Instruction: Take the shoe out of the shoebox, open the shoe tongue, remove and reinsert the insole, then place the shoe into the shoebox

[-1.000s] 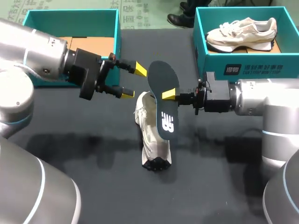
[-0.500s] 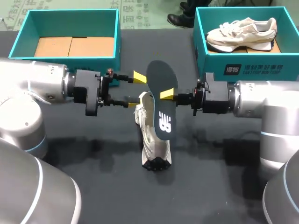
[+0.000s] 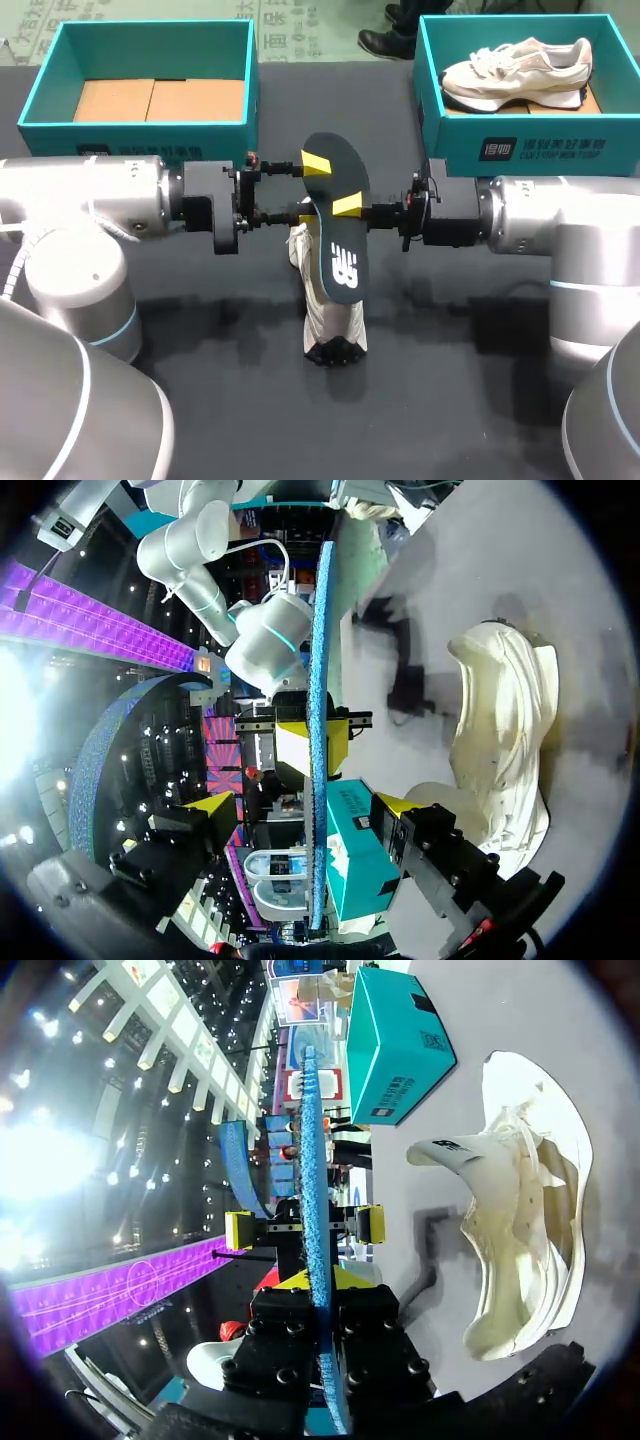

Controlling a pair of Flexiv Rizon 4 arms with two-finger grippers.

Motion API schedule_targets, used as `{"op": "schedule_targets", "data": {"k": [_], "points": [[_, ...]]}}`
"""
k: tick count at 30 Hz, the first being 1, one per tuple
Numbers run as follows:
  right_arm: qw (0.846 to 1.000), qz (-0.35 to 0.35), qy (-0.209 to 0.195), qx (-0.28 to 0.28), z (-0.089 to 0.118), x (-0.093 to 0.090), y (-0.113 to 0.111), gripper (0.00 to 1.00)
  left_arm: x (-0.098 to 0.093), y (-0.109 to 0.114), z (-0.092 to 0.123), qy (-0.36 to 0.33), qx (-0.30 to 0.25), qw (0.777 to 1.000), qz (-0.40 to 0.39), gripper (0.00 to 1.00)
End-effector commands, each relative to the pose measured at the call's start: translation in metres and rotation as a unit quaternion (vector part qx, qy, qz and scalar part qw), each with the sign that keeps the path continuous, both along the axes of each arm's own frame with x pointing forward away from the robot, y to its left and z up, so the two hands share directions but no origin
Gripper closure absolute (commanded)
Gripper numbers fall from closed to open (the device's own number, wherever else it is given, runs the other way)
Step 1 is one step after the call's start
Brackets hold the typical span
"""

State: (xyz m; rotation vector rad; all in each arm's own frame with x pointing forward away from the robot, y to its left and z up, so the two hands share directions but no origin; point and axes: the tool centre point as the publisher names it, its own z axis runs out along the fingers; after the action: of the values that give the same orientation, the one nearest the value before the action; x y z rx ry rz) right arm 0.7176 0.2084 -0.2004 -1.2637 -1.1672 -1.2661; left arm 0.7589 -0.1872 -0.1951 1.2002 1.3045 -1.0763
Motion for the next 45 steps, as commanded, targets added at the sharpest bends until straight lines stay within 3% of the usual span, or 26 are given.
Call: {"op": "schedule_targets", "data": {"k": [1,9,26,29,31,38,39,40,41,45], "points": [[1.0,-0.005,-0.001,0.002,-0.002,-0.002,0.004,1.0,-0.002,-0.009,-0.003,-0.004,0.005,1.0,0.007,0.22],[1.0,-0.003,-0.002,0.002,-0.002,-0.004,0.006,1.0,0.001,-0.011,-0.005,-0.013,0.006,1.0,0.023,0.51],[1.0,0.005,0.001,0.0,-0.001,-0.01,0.004,1.0,0.007,-0.016,-0.013,-0.026,0.017,0.999,0.031,0.7],[1.0,0.006,0.002,0.001,-0.001,-0.01,0.004,1.0,0.008,-0.017,-0.013,-0.029,0.018,0.999,0.031,0.8],[1.0,0.007,0.003,0.001,-0.002,-0.009,0.003,1.0,0.007,-0.018,-0.014,-0.03,0.018,0.999,0.03,1.0],[1.0,0.007,0.005,0.005,-0.003,-0.008,0.002,1.0,0.005,-0.019,-0.015,-0.034,0.02,0.999,0.026,1.0],[1.0,0.007,0.005,0.006,-0.003,-0.008,0.002,0.9,0.004,-0.019,-0.015,-0.034,0.02,0.999,0.025,1.0],[1.0,0.007,0.005,0.007,-0.003,-0.008,0.001,0.52,0.004,-0.019,-0.014,-0.034,0.02,0.999,0.025,1.0],[1.0,0.007,0.005,0.008,-0.003,-0.007,-0.001,0.0,0.004,-0.018,-0.014,-0.033,0.02,0.999,0.025,1.0],[1.0,0.004,-0.008,0.004,-0.001,-0.007,-0.014,0.0,0.003,-0.008,-0.011,-0.026,0.021,0.999,0.027,1.0]]}}
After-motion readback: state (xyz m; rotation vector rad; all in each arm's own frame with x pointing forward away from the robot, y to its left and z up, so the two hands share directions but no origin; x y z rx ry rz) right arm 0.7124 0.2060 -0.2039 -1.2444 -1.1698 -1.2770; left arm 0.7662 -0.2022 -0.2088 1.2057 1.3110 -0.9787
